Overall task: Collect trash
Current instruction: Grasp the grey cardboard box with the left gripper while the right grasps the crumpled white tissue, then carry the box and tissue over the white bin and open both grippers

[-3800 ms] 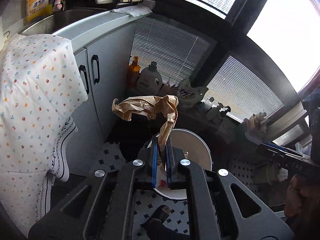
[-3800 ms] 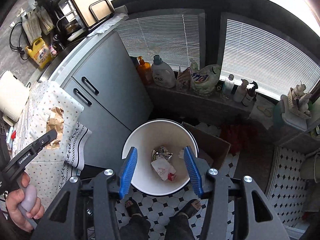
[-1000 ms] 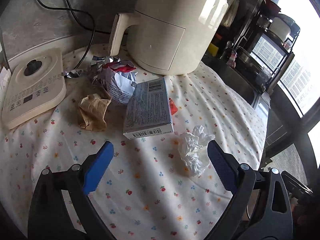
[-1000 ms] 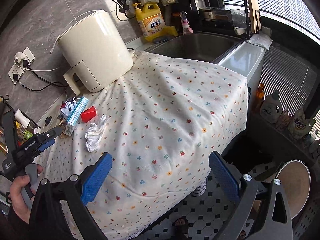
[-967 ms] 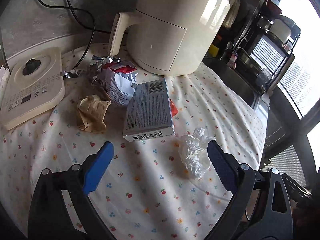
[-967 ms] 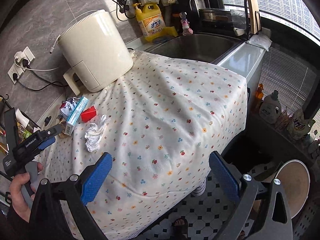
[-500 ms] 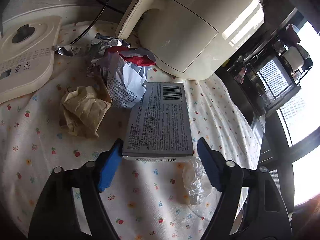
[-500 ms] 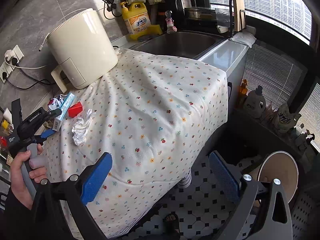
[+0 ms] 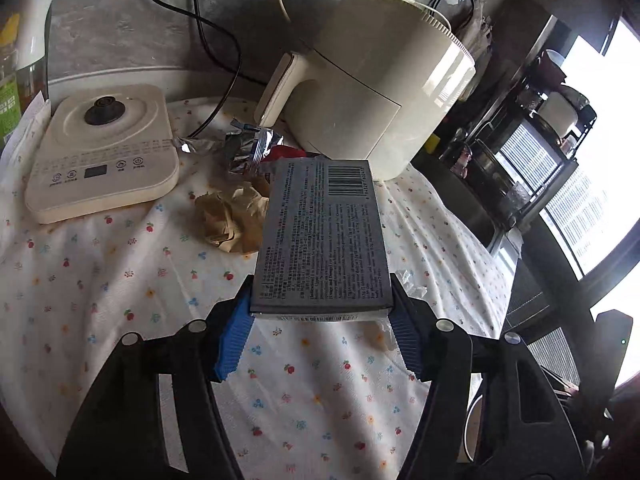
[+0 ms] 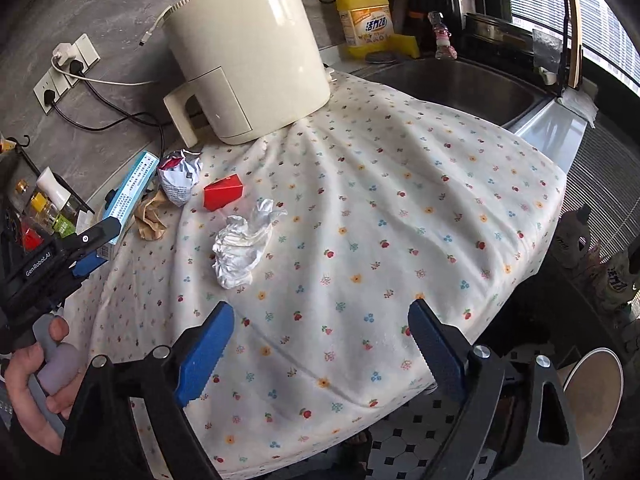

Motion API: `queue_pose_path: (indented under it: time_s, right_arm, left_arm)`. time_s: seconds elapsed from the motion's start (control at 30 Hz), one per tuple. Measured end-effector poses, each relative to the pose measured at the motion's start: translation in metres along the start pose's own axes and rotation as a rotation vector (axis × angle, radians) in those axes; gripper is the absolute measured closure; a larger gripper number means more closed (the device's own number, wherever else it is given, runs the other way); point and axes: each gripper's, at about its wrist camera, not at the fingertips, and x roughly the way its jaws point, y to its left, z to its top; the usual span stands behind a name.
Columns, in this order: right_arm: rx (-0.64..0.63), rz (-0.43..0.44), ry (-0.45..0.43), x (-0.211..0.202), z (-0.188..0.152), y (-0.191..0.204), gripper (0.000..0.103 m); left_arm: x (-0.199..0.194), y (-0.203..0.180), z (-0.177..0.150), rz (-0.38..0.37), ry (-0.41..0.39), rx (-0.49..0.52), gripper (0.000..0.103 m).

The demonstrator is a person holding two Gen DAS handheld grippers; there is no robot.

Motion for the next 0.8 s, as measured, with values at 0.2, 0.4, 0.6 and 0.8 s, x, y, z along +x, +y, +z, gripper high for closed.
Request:
queue_pose_path:
  time_s: [0.2, 0.4, 0.6, 0.8]
  right_arm:
    - [-0.064, 0.053, 0.047, 0.034, 0.011, 0.034, 0.029]
    - [-0.095, 0.07, 0.104, 0.073, 0.019, 0.055, 0.038]
    - [-0.087, 0.094, 0.125, 0.075, 0.026, 0.052, 0.094]
    - [-0.058, 0.078, 0.079, 0.035, 0.018, 0.02, 0.095]
  left_arm:
    - [-0.029, 0.028, -0.012, 0.082, -0.014, -0.013, 0.04]
    - [-0.05, 0.041, -0.025, 0.111, -0.024, -0.03, 0.04]
    - [-0.055, 0.037, -0.029, 0.114, -0.025, -0.025, 0.04]
    - [-0.03, 0.001, -0.024, 0.045, 0.004, 0.033, 0.04]
